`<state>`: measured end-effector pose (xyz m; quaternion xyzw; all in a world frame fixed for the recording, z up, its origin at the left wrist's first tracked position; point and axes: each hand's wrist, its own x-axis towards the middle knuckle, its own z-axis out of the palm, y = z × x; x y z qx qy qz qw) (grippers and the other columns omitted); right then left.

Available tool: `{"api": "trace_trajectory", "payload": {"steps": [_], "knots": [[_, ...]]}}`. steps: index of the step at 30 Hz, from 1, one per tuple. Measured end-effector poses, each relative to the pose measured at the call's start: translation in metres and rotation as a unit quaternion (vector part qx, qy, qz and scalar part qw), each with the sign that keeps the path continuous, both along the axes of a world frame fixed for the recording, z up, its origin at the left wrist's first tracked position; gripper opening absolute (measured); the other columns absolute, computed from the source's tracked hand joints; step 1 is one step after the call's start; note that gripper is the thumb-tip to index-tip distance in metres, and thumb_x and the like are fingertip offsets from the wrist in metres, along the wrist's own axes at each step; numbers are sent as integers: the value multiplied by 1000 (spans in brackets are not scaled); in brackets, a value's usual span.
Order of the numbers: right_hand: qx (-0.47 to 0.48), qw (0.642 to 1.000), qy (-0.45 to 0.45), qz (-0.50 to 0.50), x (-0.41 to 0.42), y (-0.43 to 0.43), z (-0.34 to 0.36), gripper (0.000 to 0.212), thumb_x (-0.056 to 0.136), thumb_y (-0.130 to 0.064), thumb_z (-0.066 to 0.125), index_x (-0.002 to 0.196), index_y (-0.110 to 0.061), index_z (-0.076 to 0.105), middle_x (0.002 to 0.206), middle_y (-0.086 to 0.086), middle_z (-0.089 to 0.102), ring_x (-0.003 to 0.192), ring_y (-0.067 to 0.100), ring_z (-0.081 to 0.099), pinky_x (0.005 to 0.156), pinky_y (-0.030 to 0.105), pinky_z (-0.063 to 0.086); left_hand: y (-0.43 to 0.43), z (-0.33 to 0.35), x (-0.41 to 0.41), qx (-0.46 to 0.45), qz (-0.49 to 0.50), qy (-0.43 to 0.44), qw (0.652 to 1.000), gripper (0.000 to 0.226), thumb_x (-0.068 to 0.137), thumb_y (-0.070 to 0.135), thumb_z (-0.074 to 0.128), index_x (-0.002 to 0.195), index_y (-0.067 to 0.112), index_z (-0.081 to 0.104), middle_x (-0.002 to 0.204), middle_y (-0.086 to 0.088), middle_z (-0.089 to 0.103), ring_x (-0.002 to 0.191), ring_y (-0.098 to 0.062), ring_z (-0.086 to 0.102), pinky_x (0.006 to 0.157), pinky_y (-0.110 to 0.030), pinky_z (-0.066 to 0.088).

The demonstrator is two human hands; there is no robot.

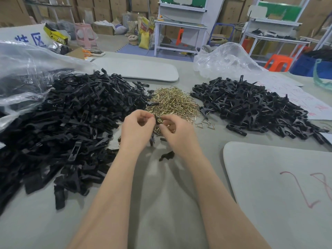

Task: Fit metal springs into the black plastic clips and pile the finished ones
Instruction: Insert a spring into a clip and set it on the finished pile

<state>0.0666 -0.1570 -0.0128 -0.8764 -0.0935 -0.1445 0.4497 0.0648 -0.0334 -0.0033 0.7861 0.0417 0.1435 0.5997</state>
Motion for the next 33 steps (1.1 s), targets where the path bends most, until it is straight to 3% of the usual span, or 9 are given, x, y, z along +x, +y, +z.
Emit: {"api": "trace_trajectory", "payload": {"steps": [3, 5, 11, 14, 20, 24, 27, 30, 33], "knots": [[19, 999, 9, 25, -1, 6, 0, 22, 88, -11, 62, 110, -12, 66, 92, -3, 68, 87, 15, 64, 85, 34, 52, -4, -1, 0, -53, -1, -2, 999, 10, 87, 28, 65, 81, 21, 60, 85, -7, 66, 81, -19, 62, 75, -30, 50], [28, 999, -2, 18, -1, 7, 1, 18, 87, -9, 62, 104, -11, 68, 89, 2, 70, 84, 19, 65, 81, 39, 52, -5, -2, 1, -80, -1, -4, 997, 13, 87, 28, 66, 85, 24, 54, 84, -2, 62, 81, -17, 60, 68, -27, 49], [8, 1000, 4, 27, -4, 3, 8, 14, 89, -11, 62, 100, -9, 69, 88, 3, 70, 82, 19, 64, 77, 29, 52, -7, -4, 5, -208, -39, 64, 975, 30, 86, 16, 69, 112, 15, 55, 87, -1, 67, 75, -12, 62, 76, -26, 52], [-56, 996, 66, 23, -5, -12, 21, 20, 88, -24, 66, 106, -16, 69, 94, -5, 68, 85, 8, 61, 67, 7, 43, -4, -3, 3, -251, -51, 71, 964, 5, 87, 12, 67, 90, 8, 66, 66, 5, 66, 64, -7, 58, 68, -20, 49], [-224, 946, 234, 14, -9, -31, 25, 17, 84, -26, 71, 97, -15, 66, 84, -2, 61, 75, 12, 55, 65, 23, 43, -2, 1, 0, -364, -60, 92, 925, 23, 87, 7, 65, 108, 13, 57, 81, 0, 64, 74, -12, 61, 72, -27, 50], [-219, 957, 190, -22, -7, -8, 11, 17, 88, -21, 64, 99, -8, 66, 94, 9, 65, 86, 22, 59, 72, 28, 46, -4, 3, -3, -394, -81, 64, 913, 24, 91, 3, 59, 112, 14, 54, 82, -5, 65, 81, -17, 66, 79, -32, 57], [-135, 978, 156, -38, -6, 1, 6, 17, 91, -22, 60, 104, -13, 65, 96, 3, 64, 86, 17, 57, 72, 23, 39, -3, 4, -3, -416, -79, 38, 905, 28, 91, -2, 57, 115, 12, 55, 83, -7, 62, 79, -17, 64, 77, -27, 58], [52, 987, 138, -65, -3, -5, 14, 17, 93, -15, 57, 109, -14, 63, 91, 1, 65, 75, 10, 58, 70, 27, 49, -3, 3, -2, -412, -92, 44, 905, 28, 91, -4, 55, 111, 15, 57, 86, -7, 62, 80, -15, 64, 78, -25, 58], [309, 938, 159, -4, -6, -12, 23, 18, 95, -5, 53, 95, -17, 65, 77, 0, 64, 61, 5, 55, 61, 18, 49, -5, 2, -1, -382, -104, 66, 916, 30, 91, -2, 55, 110, 21, 60, 93, -8, 63, 81, -13, 65, 72, -20, 57]]}}
